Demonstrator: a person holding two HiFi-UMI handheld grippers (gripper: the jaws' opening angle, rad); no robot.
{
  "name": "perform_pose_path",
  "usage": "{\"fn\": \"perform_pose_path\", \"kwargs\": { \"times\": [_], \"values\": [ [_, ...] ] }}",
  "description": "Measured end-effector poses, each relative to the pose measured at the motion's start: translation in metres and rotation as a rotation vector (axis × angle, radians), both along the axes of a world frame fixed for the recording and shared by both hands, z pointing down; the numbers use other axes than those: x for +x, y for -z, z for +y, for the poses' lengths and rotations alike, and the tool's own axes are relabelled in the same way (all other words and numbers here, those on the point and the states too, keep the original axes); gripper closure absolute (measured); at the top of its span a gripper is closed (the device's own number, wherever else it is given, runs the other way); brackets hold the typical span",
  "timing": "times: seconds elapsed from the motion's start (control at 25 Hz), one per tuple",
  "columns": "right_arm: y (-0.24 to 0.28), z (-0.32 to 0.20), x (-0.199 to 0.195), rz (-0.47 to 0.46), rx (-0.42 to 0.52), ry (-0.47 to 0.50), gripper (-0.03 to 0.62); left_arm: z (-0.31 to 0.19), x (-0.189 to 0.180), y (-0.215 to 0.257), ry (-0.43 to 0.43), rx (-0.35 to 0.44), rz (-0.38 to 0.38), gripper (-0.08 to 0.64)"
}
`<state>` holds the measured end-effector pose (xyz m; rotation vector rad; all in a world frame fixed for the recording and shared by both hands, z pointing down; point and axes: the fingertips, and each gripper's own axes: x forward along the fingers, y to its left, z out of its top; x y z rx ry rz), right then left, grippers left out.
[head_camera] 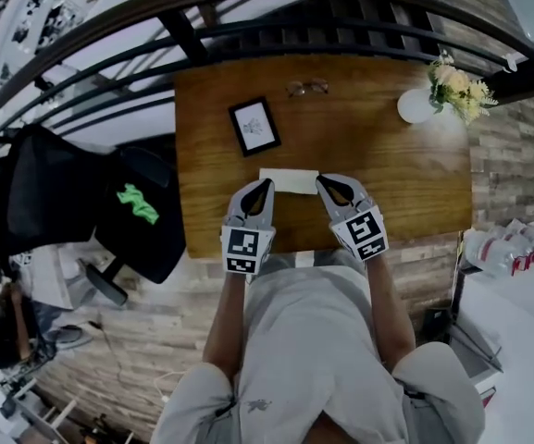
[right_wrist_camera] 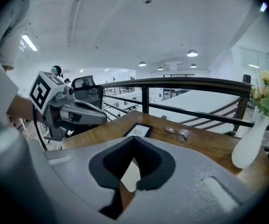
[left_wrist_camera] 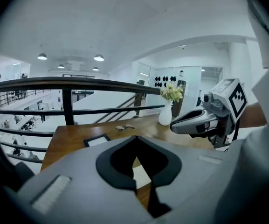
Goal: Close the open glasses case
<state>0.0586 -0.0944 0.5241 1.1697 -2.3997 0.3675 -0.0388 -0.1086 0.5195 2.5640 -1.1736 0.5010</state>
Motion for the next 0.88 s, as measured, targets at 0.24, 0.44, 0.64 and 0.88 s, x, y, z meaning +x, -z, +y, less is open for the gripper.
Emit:
{"fn": "perform_pose_path", "kwargs": {
  "times": [0.24,0.44,0.64,0.88],
  "values": [
    [0.016,0.009,0.001,-0.009,0.037,-0.059,0.590,0.006,-0.006,0.018,-0.032,0.043,0.018,0.540],
    [0.025,0.011,-0.002,-0.006,0.059,-0.088,0.589,0.007,-0.009,0.026,-0.047,0.060,0.032,0.540],
    [0.038,0.009,-0.001,0.001,0.093,-0.109,0.589,0.005,-0.008,0.036,-0.061,0.084,0.046,0.540],
    [0.049,0.006,0.001,0.004,0.122,-0.111,0.589,0.004,-0.002,0.046,-0.073,0.107,0.056,0.540]
  ]
}}
